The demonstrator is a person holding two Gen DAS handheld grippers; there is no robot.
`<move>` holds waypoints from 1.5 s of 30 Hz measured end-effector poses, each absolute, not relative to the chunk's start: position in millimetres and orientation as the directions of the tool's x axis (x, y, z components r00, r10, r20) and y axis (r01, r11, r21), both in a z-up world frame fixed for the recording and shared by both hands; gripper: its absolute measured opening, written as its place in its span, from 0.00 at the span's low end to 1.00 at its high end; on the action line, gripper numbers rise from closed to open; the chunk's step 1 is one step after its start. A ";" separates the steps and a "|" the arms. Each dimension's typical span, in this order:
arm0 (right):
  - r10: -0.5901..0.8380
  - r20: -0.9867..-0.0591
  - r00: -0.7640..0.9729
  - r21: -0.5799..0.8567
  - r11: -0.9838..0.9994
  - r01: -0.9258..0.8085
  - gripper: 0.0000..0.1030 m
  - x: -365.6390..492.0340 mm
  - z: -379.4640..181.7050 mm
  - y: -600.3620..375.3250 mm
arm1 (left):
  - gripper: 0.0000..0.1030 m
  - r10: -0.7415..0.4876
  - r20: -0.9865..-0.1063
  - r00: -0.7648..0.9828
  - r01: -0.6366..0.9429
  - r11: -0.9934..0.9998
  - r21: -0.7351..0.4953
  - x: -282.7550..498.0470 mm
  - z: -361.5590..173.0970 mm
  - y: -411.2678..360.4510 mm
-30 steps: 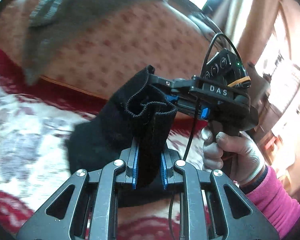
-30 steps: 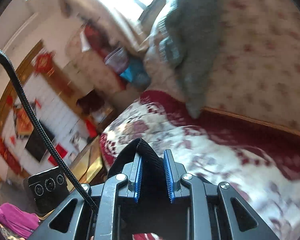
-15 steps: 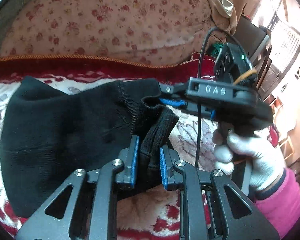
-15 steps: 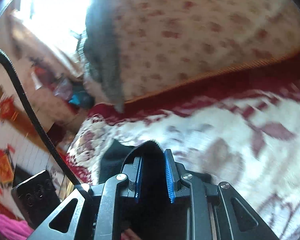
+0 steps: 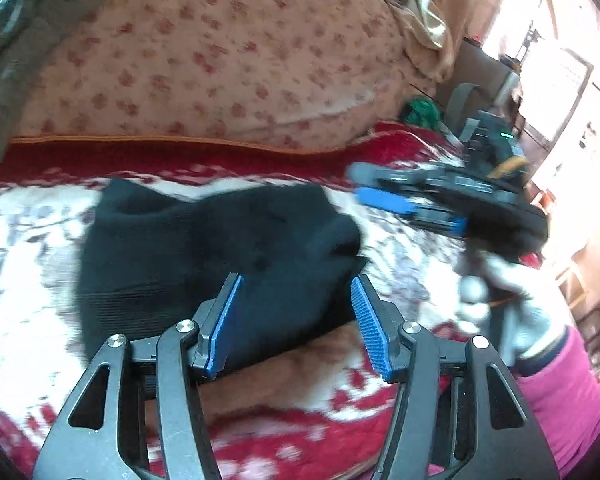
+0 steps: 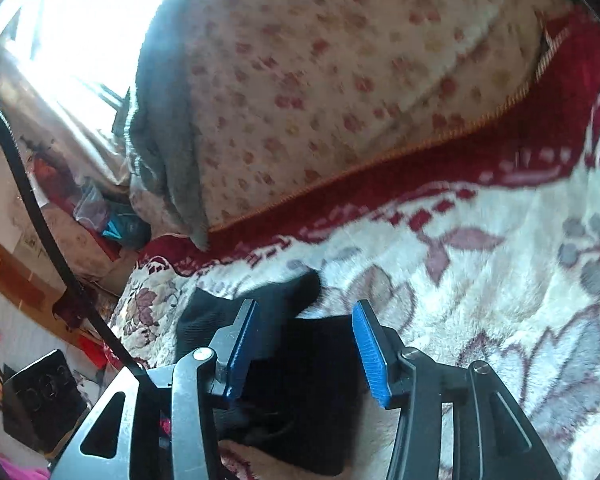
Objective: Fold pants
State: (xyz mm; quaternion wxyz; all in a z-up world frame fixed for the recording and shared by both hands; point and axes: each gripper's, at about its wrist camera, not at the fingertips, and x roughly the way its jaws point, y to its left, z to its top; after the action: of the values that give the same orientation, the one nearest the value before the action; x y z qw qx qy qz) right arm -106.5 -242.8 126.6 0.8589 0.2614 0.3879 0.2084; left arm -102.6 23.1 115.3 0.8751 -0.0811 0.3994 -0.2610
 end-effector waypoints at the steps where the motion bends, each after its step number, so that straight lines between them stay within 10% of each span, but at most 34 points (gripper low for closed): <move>1: 0.576 -0.545 0.610 0.613 0.770 -0.179 0.46 -109.4 133.1 -237.7 | 0.54 -0.497 -0.657 0.567 0.368 0.866 -0.338 -100.9 116.1 33.7; 34: 0.586 -0.661 0.468 0.508 0.809 -0.296 0.46 -139.2 99.8 -140.2 | 0.56 -0.245 -0.766 0.595 0.065 0.964 -0.258 0.7 69.0 94.8; 45: 0.481 -0.650 0.588 0.433 0.871 -0.233 0.67 -140.2 117.5 -145.2 | 0.56 -0.139 -0.733 0.666 0.078 0.990 -0.117 -55.2 94.8 92.8</move>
State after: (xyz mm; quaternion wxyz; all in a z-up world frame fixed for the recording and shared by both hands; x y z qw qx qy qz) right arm -140.2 -145.2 117.5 0.8778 0.1528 0.4059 0.2035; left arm -55.2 92.8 94.8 0.9119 -0.0376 0.4043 -0.0597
